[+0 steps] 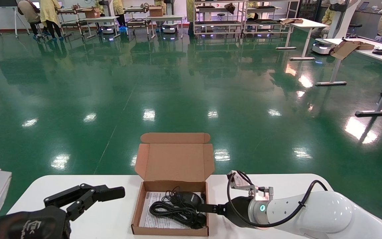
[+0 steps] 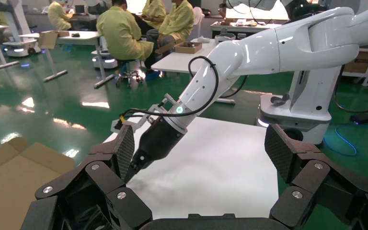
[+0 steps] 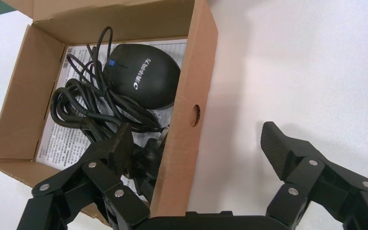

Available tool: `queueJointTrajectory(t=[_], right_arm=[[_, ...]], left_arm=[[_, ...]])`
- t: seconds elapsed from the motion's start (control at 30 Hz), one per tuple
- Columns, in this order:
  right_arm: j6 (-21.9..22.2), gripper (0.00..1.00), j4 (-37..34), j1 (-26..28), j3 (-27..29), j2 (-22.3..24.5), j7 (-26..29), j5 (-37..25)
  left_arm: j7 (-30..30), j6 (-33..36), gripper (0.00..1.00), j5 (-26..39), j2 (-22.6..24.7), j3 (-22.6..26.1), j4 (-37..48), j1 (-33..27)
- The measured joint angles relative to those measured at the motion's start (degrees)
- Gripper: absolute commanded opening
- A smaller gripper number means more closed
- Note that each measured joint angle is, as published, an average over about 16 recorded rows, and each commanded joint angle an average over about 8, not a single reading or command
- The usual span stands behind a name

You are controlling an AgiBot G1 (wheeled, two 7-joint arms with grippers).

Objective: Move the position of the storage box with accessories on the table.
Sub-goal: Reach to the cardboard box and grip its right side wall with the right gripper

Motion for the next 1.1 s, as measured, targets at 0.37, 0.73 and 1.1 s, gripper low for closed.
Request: queueJointTrajectory(t=[0.37,0.73,1.1], right_arm=[[-0.42,0.00,-0.37,0.39,-2.09,0.06,-0.38,1.73],[-0.60,0.00,-0.60,0.23,-3.70,0.08,-1.23,3.56],[-0.47,0.00,-0.77,0.30,-5.07,0.07,-1.80,5.38]], left_arm=[[0.00,0.00,1.00,0.00,0.00,0.00,0.00,0.00],[0.00,0.00,1.00,0.00,0.00,0.00,0.00,0.00],[0.00,0.00,1.00,0.00,0.00,0.00,0.00,0.00]])
